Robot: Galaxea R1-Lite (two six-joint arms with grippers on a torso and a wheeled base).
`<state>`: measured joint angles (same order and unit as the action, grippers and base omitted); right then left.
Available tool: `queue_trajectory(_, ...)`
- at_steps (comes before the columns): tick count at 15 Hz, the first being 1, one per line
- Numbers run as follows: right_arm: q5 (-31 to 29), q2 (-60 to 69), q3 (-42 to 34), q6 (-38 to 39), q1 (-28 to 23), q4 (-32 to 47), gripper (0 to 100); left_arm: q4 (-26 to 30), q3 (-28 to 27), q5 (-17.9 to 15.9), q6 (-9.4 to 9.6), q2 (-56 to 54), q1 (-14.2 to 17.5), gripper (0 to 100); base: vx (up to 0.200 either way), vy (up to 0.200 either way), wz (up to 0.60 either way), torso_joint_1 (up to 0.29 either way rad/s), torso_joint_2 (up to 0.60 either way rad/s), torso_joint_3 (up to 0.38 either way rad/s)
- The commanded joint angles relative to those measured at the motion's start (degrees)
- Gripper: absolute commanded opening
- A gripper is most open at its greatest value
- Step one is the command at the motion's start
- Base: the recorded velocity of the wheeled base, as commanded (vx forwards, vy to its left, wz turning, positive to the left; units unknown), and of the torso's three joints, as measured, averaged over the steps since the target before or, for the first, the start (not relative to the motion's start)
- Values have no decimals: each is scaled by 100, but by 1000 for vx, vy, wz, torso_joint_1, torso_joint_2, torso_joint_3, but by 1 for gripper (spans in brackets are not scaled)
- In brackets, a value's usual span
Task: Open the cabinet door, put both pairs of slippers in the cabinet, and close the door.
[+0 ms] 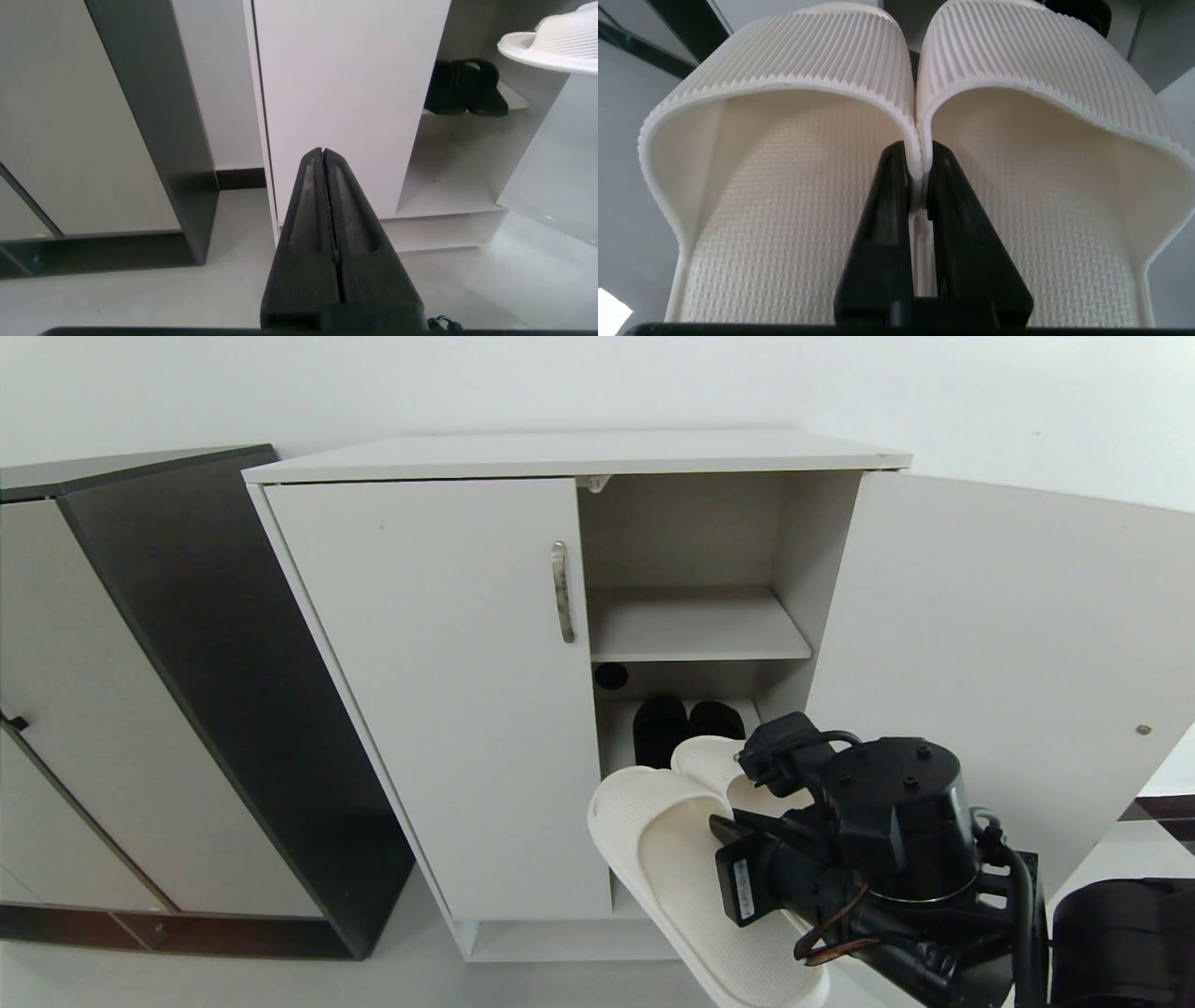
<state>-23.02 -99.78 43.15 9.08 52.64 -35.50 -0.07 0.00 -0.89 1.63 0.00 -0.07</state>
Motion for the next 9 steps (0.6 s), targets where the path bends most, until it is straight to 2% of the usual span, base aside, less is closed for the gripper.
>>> queue_trajectory(1,-19,-50,0,-3,1,-10,0,-1,0,1,-5,0,-1,0,0,0,0,0,0,0)
queue_trajectory(3,-89,-121,70,-73,-8,-45,0,-1,0,1,-5,9,-1,0,0,0,0,0,0,0)
queue_trajectory(5,-599,-314,642,-12,10,78,0,-1,0,1,-5,0,-1,0,0,0,0,0,0,0)
queue_trajectory(6,-1109,-376,949,129,36,421,0,-1,0,1,4,0,7,0,0,0,0,0,0,0)
queue_trajectory(9,-1900,-384,2215,981,344,2082,0,-1,0,1,4,0,-1,0,0,0,0,0,0,0)
